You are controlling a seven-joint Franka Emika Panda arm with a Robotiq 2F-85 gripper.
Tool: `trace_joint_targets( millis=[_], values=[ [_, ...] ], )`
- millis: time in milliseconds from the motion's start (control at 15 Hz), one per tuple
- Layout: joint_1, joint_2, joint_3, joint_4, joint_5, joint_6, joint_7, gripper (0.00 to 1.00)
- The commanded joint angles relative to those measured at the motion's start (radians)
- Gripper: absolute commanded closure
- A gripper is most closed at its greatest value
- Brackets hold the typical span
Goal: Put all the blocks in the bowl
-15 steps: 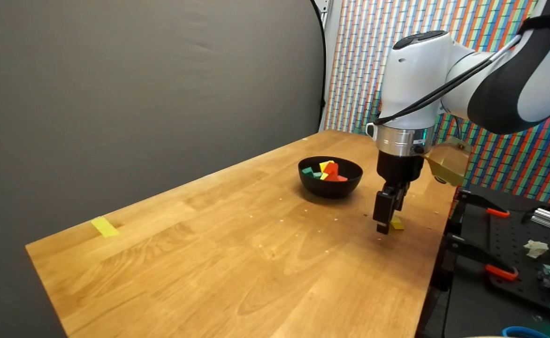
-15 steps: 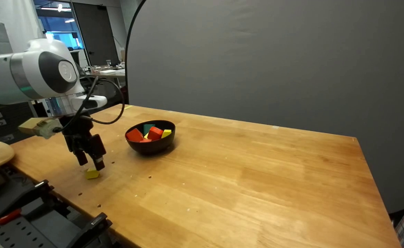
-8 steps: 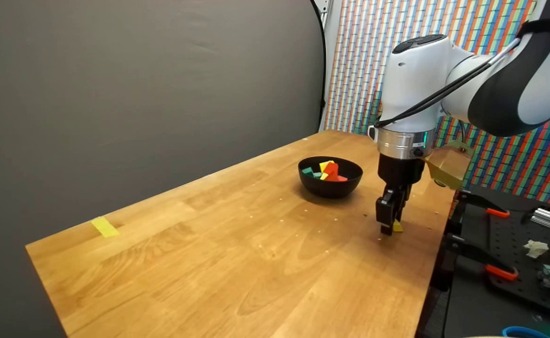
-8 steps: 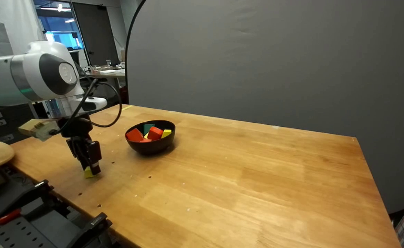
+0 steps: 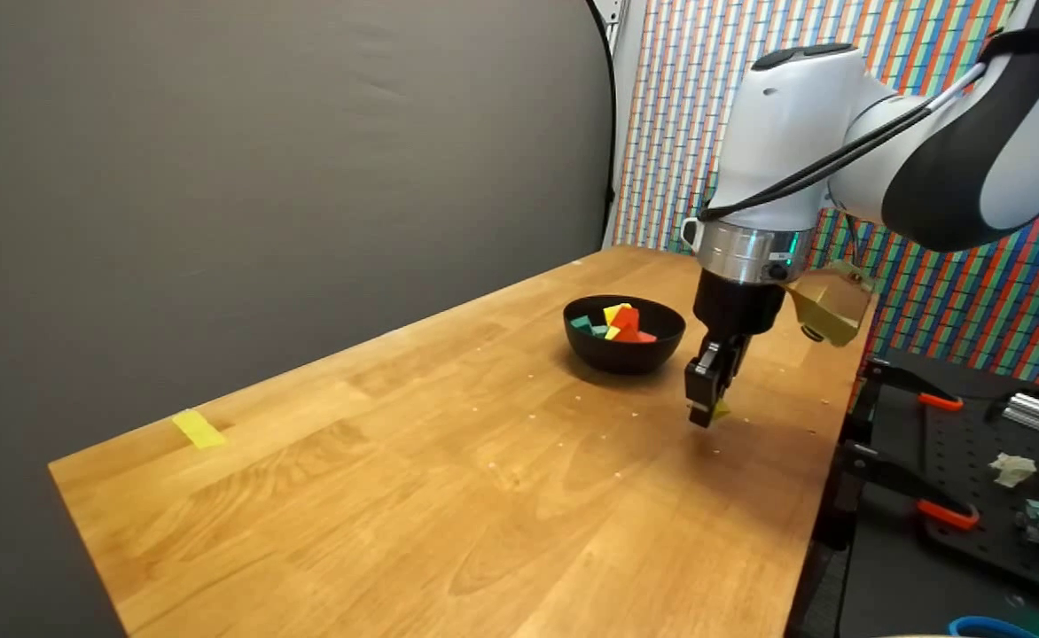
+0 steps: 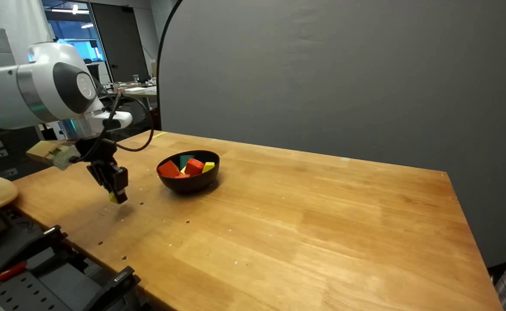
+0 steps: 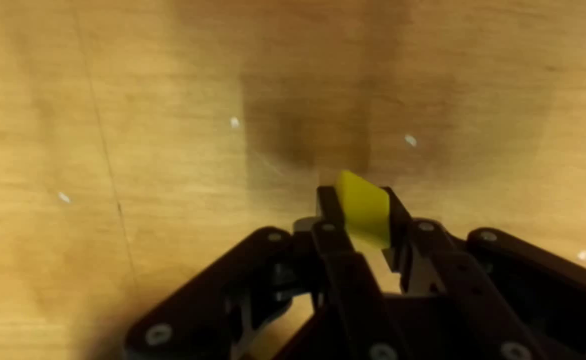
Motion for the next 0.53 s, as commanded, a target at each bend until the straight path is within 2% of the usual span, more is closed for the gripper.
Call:
trace_joint_targets(
  millis=[0,267,467],
  values=[
    [0.03,-0.143,-0.031,-0.006,-0.104,0.023,0.0,0.86],
    [-0.003,-0.256,-0.074,0.069,-0.266,-0.092,-0.032,0.86],
    [-0.041,-0.261,-0.111,0.158,-0.443,-0.142,-0.012,0.86]
  ],
)
